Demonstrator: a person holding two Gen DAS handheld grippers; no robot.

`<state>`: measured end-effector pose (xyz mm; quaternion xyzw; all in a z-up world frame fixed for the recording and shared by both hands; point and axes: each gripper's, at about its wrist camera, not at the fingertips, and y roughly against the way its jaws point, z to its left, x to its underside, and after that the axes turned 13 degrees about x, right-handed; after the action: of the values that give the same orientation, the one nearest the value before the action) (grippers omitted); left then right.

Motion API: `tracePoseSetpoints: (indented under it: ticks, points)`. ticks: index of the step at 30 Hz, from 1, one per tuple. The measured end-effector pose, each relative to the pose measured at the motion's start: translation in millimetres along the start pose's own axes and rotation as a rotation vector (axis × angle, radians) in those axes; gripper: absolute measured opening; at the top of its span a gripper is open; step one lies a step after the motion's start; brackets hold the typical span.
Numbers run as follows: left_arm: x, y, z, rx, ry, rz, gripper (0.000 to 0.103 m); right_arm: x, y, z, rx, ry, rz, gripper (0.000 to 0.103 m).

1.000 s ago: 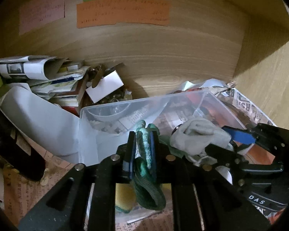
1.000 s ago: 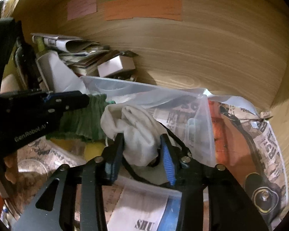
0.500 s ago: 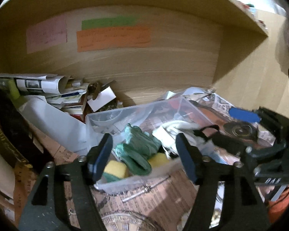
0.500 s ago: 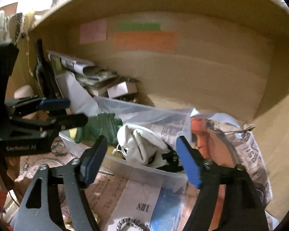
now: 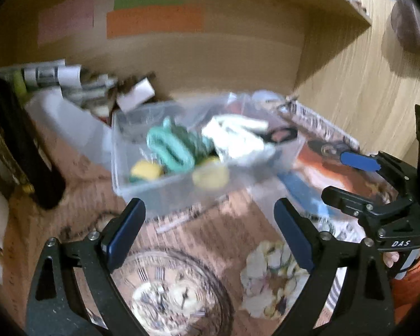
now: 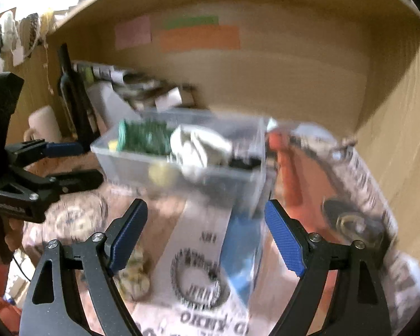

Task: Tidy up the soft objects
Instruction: 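Grasp the floral scrunchie with the left tool while the right tool grasps the beaded bracelet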

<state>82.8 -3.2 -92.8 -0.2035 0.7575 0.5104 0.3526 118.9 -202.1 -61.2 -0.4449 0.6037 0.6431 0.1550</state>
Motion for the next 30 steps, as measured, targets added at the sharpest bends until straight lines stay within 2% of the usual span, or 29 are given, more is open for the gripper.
tracePoseSetpoints:
  ticks: [5,10,16,17,21,23,24,26,28,30]
  points:
    - [27,-14,3,0.024,0.043,0.081,0.094,27,-15,5,-0.021,-0.003,0.101,0.084]
    - [47,-24,-4,0.054,0.052,0.134,0.094,45,-20,9,-0.021,0.005,0.148,0.082]
    - [59,-32,-14,0.068,0.030,0.147,0.093,55,-16,12,0.024,0.041,0.139,0.054]
    - [60,-33,-15,0.070,0.032,0.146,0.089,55,-16,11,0.023,0.038,0.137,0.045]
    - [62,-38,-18,0.059,0.019,0.137,0.074,54,-17,8,0.030,0.022,0.129,0.028]
    - [62,-40,-21,0.056,0.001,0.132,0.058,54,-17,5,0.023,0.006,0.127,0.022]
    - [61,-40,-21,0.052,-0.003,0.129,0.054,53,-17,5,0.019,0.000,0.126,0.019]
    - [60,-40,-21,0.070,-0.002,0.127,0.030,52,-16,4,0.010,-0.010,0.122,0.016]
    - [58,-42,-21,0.073,-0.003,0.133,0.018,51,-14,6,0.012,-0.012,0.112,0.014]
    - [56,-42,-20,0.073,-0.001,0.129,0.014,49,-12,7,0.008,-0.012,0.101,0.013]
